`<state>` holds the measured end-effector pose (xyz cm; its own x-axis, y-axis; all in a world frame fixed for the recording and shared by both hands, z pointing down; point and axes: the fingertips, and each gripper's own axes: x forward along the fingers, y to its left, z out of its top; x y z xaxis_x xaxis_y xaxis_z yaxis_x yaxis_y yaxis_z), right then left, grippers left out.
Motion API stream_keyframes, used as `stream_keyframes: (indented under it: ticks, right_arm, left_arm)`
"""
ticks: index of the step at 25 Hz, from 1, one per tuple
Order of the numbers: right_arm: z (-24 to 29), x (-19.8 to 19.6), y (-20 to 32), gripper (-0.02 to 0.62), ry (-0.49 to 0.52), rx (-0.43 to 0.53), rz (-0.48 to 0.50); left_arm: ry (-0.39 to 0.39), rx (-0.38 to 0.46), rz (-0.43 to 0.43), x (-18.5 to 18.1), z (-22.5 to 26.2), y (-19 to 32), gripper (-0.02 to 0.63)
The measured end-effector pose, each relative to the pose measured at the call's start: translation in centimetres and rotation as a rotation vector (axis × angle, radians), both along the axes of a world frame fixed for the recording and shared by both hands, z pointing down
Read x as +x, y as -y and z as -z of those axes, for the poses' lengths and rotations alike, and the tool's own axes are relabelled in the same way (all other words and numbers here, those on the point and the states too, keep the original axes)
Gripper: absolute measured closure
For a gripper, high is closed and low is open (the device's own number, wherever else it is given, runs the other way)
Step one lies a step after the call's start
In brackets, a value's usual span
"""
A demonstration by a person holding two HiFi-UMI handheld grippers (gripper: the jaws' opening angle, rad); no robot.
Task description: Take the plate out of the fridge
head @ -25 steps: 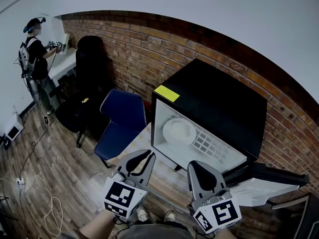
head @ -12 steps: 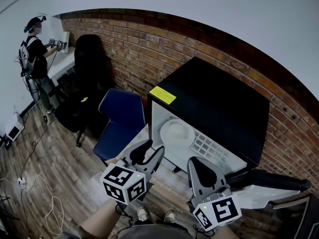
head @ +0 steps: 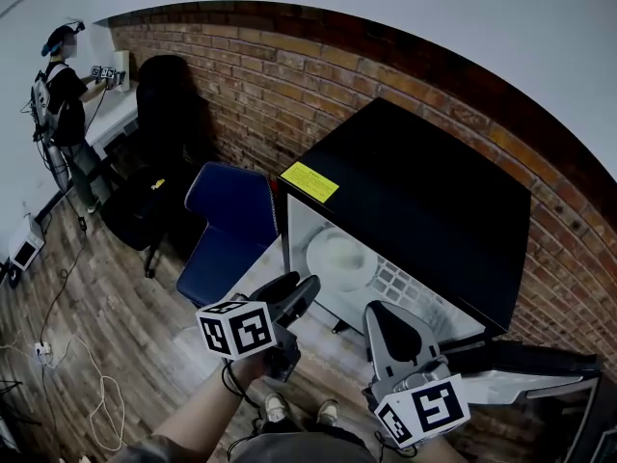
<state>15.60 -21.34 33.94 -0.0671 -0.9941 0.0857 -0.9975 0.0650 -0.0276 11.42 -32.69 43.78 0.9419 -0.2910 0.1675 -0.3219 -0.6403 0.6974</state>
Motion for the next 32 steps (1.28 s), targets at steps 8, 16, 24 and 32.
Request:
stream_keyframes:
  ticks: [8,16,24,32]
  right_arm:
    - [-1.0,0.3,0.2,0.563,-0.014,-0.035,0.002]
    - [-2.5,1.3,0.3,0.563,0.001,-0.081,-0.018]
    - [-3.4,1.9,-0.2,0.563,0.005,-0.108,-0.047]
    - [-3.7,2.6,-0.9,0.563,0.014,-0.114,-0.07]
  left_arm:
    - [-0.055,-0.244,-0.009,2.0,-4.6,0.7,0.391]
    - [-0.09,-0.407,-0.013,3.9,-7.5,1.2,0.391]
    - [-0.143,-0.568,-0.002,5.6,-9.0,1.2,0.391]
    - [-0.191,-0.668,-0.005,6.9,-9.3,0.8,0.434]
